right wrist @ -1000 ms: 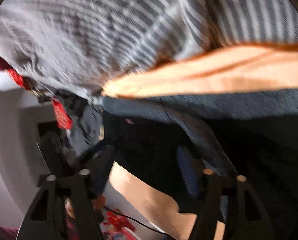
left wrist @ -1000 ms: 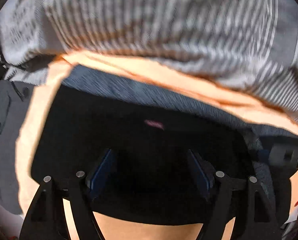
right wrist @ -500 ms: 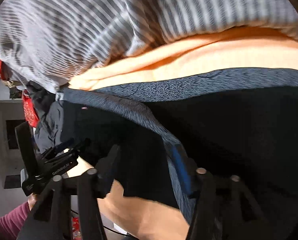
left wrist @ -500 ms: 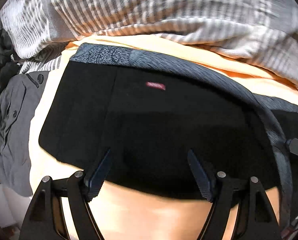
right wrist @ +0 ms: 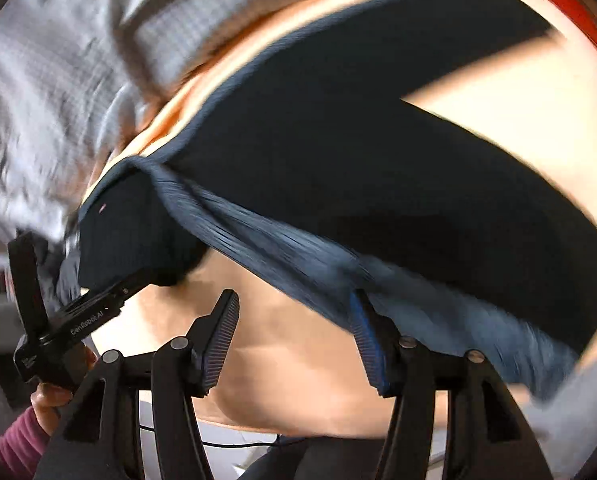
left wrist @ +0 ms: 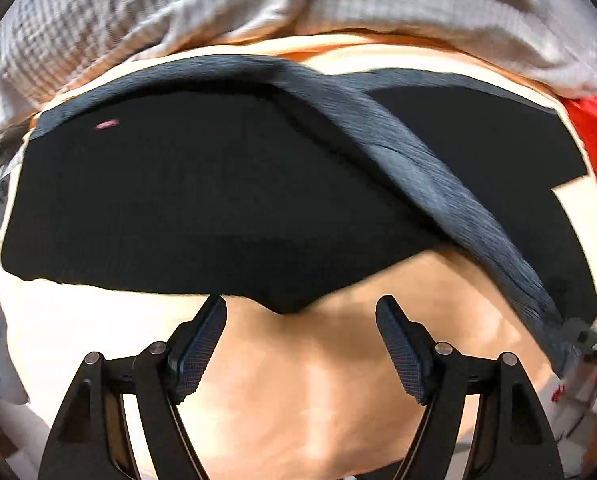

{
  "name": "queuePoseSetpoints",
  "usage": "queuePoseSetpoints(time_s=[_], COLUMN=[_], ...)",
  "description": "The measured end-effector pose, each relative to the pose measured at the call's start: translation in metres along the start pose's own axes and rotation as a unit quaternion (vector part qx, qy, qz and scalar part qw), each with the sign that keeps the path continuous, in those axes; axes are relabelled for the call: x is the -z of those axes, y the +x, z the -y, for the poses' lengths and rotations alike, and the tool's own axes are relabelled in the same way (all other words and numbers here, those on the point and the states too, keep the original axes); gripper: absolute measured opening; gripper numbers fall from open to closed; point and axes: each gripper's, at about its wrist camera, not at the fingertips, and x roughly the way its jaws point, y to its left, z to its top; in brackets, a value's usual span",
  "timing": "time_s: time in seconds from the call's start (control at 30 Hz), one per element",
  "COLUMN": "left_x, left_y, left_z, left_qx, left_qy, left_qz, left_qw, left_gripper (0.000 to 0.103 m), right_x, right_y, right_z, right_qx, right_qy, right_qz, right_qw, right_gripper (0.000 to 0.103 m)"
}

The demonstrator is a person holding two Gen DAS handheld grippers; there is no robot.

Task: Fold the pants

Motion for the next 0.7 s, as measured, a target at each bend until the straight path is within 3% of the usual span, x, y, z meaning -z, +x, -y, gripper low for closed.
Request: queuePoseSetpoints(time_s=[0.1, 0.27, 0.57, 0.7], left_x=[0.012, 0.022, 0.039, 0.037], left_y=[-0.008, -0.008, 0.002, 0.015], left_z=[0.018, 0.025, 0.055, 0.073], left_qx=[0.002, 0.003, 0.007, 0.008], left_qy=[0.03, 0.055, 0.069, 0.058], left_qz=[0.011, 0.012, 0.007, 0.002], left_qw=[0.9995, 0.9984, 0.9976, 0.9983], left_gripper=[0.078, 0.078, 0.078, 0.078], right_x=[0.041, 0.092, 0.105, 0.094], right_y=[-0.014, -0.039, -0.048, -0.04], right_z=[0.037, 0.087, 0.138, 0.156], right_qx=[0.037, 0.061, 0.076, 0.069], right_qy=[0.041, 0.109, 0.133, 0.105], right_qz=[0.012, 0.035, 0.055, 0.052], right_qw=[0.998, 0.992, 0.987, 0.991], right_gripper=[0.061, 0.061, 0.061, 0.061])
